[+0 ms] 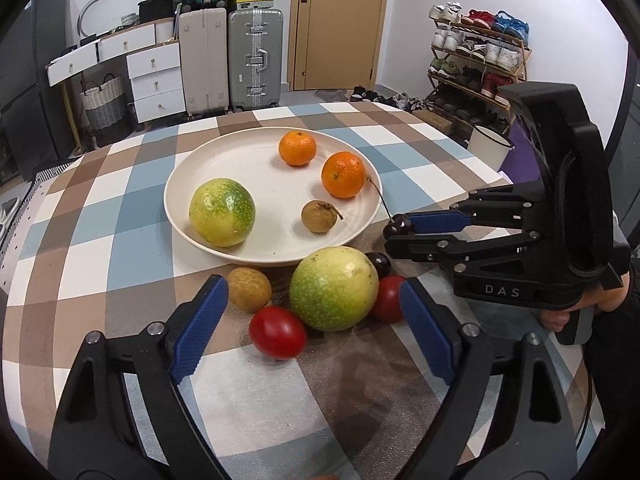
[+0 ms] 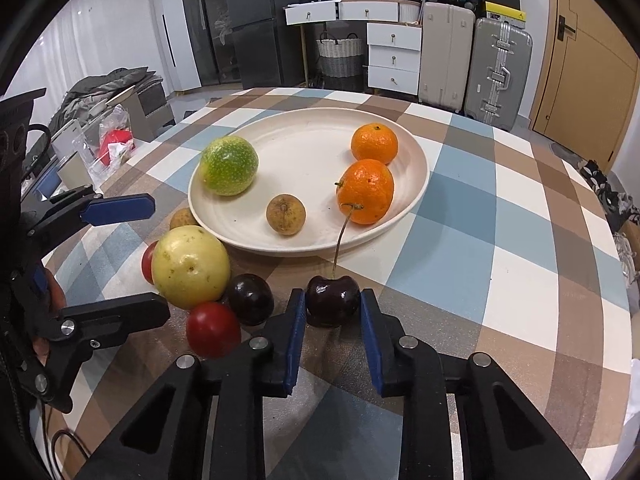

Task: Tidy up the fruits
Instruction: 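Grasp a dark red cherry by its body with the right tool while the left tool grips another green citrus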

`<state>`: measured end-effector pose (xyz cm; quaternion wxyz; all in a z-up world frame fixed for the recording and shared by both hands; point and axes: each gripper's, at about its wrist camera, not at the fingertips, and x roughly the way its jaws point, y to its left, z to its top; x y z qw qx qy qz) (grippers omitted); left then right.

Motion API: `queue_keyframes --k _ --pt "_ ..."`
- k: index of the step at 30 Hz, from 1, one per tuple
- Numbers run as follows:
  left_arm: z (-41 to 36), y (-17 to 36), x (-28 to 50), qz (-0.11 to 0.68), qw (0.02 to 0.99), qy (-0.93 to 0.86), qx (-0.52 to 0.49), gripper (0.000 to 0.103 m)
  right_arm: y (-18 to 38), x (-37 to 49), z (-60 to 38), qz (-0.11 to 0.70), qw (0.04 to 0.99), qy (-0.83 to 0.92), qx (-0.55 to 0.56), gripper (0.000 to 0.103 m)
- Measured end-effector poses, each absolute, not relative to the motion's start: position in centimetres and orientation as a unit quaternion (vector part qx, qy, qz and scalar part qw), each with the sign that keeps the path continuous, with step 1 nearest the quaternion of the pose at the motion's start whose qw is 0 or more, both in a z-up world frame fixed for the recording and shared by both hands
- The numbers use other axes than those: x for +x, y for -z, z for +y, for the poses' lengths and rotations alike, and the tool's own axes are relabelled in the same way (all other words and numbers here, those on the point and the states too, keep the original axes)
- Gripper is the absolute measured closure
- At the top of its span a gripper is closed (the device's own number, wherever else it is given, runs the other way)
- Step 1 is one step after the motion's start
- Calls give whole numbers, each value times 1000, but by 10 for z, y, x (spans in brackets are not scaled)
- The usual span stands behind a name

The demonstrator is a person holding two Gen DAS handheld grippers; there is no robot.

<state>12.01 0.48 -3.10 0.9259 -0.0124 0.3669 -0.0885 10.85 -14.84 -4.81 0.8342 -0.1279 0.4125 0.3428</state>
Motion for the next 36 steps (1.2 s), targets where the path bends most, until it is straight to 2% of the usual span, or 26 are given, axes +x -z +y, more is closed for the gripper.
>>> queue_keyframes --k 4,7,9,13,25,27,36 --pt "0 32 118 363 927 92 2 24 44 107 -150 407 838 -343 -122 76" --pt "-3 33 119 365 926 100 4 30 43 107 -152 407 839 -341 -120 76" --pt "-4 33 120 366 925 102 6 39 42 107 -153 405 840 -341 -118 76" --pt "-3 34 121 368 923 111 3 44 41 106 -153 405 839 -342 -118 76" --pt "-2 38 128 381 914 135 -26 46 41 104 -152 403 840 -343 -120 76" --pt "-2 38 128 381 914 135 -29 56 41 104 -151 403 840 -344 -120 76" --pt "-4 36 124 376 915 145 -30 57 41 104 -153 402 841 -342 -118 76"
